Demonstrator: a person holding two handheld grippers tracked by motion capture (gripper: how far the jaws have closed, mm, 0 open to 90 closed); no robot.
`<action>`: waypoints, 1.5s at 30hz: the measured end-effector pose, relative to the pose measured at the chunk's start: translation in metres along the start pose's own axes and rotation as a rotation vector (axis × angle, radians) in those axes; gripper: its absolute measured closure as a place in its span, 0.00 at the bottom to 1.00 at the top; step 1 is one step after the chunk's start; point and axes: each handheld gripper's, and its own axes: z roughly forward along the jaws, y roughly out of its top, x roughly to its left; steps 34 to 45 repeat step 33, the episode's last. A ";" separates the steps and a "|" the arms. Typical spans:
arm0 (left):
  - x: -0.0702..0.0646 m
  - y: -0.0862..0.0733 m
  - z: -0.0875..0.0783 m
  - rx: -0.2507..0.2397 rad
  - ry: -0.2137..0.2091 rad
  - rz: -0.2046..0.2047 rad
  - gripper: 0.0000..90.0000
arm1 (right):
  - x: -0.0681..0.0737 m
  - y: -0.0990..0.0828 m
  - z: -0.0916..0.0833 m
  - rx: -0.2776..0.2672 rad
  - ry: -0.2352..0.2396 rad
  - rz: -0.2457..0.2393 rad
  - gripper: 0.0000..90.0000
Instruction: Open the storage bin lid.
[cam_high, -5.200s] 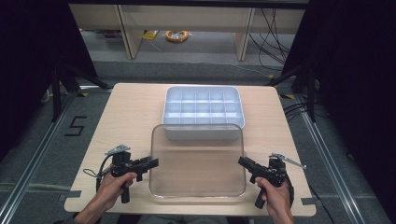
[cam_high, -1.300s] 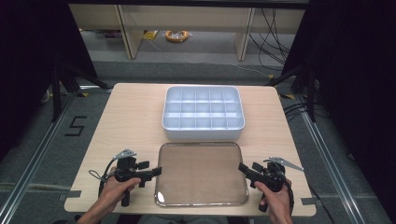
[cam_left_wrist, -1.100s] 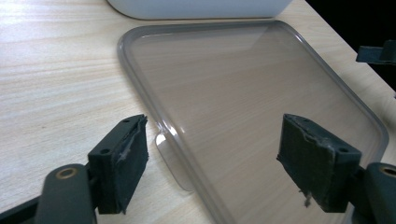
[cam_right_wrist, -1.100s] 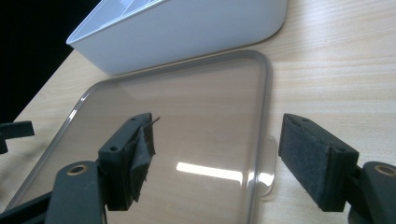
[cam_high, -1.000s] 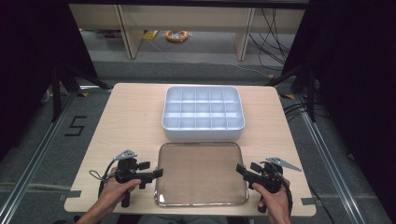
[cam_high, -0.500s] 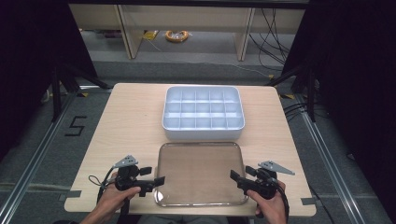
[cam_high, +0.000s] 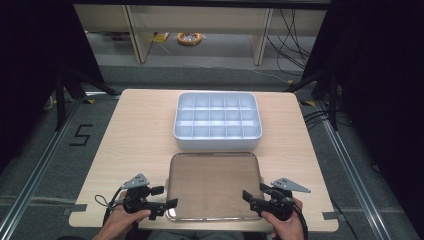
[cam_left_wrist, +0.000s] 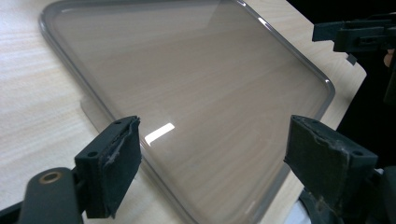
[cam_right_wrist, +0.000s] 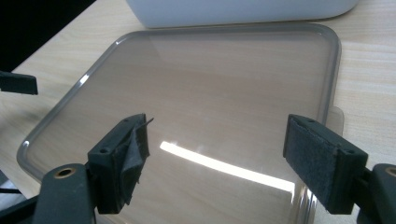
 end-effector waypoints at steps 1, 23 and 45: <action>-0.002 -0.002 0.000 0.002 -0.002 0.003 0.20 | 0.001 0.000 -0.001 0.011 -0.005 -0.009 0.26; -0.011 -0.011 -0.001 0.034 -0.013 0.034 0.22 | 0.015 -0.010 -0.002 0.043 0.033 -0.063 0.25; -0.011 -0.011 -0.001 0.025 -0.004 0.022 0.22 | 0.015 -0.011 -0.003 0.037 0.027 -0.028 0.26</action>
